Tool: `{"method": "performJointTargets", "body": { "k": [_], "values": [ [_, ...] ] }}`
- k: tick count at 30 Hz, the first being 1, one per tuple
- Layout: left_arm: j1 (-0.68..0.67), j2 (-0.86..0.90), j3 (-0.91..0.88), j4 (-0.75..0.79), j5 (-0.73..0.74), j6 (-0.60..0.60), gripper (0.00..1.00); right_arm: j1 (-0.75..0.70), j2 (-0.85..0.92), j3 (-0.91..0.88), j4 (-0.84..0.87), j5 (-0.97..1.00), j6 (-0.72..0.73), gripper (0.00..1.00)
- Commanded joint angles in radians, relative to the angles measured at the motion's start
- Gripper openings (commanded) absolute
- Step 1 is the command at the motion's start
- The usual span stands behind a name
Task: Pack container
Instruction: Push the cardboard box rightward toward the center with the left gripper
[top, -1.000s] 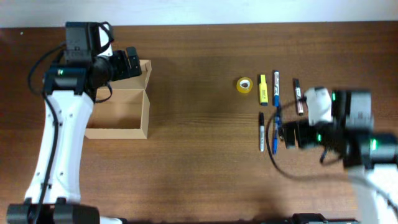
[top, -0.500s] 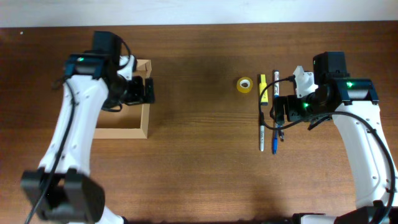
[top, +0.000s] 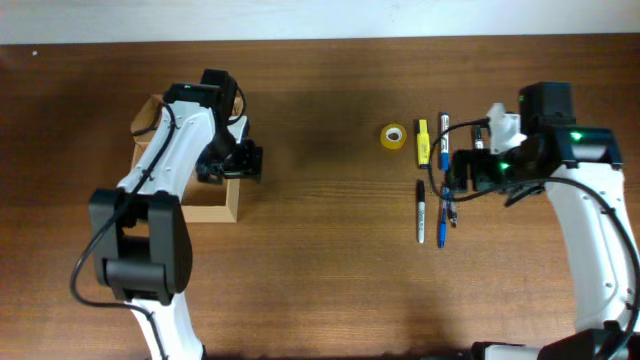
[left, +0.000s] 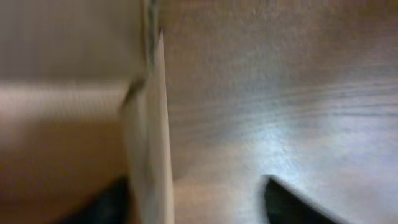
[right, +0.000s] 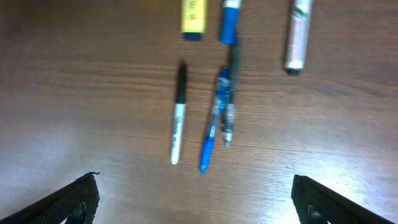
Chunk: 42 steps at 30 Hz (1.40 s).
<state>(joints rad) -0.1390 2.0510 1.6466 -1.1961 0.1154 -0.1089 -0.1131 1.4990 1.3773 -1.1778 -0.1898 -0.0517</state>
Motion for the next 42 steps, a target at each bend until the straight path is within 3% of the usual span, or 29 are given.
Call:
{"method": "performJointTargets", "body": {
  "k": [1,2,3,10,14,18,26,34,42],
  "values": [
    [0.002,0.018,0.011,0.016,-0.013,0.013,0.14,-0.083,-0.005,0.020,-0.001,0.010,0.009,0.99],
    [0.002,0.018,0.011,0.023,-0.023,0.006,0.04,-0.105,-0.005,0.020,-0.001,0.010,0.014,0.99],
    [0.002,0.019,0.011,0.027,-0.042,-0.011,0.02,-0.132,-0.005,0.020,-0.001,0.010,0.032,0.99],
    [0.001,0.019,0.014,0.059,-0.079,-0.059,0.02,-0.310,-0.005,0.020,-0.013,0.004,0.072,0.99],
    [-0.015,0.019,0.082,0.003,-0.078,-0.100,0.02,-0.366,-0.005,0.020,-0.011,-0.002,0.072,0.99],
    [-0.074,0.019,0.225,-0.064,-0.079,-0.156,0.02,-0.386,-0.005,0.020,-0.003,-0.002,0.072,0.99],
    [-0.310,0.019,0.492,-0.100,-0.145,-0.397,0.02,-0.386,-0.005,0.020,-0.001,-0.001,0.072,0.99],
    [-0.510,0.069,0.505,-0.063,-0.217,-0.578,0.02,-0.386,-0.005,0.020,-0.017,-0.002,0.073,0.99],
    [-0.573,0.211,0.505,-0.049,-0.214,-0.634,0.01,-0.385,-0.005,0.020,-0.042,-0.024,0.087,0.99]
  ]
}}
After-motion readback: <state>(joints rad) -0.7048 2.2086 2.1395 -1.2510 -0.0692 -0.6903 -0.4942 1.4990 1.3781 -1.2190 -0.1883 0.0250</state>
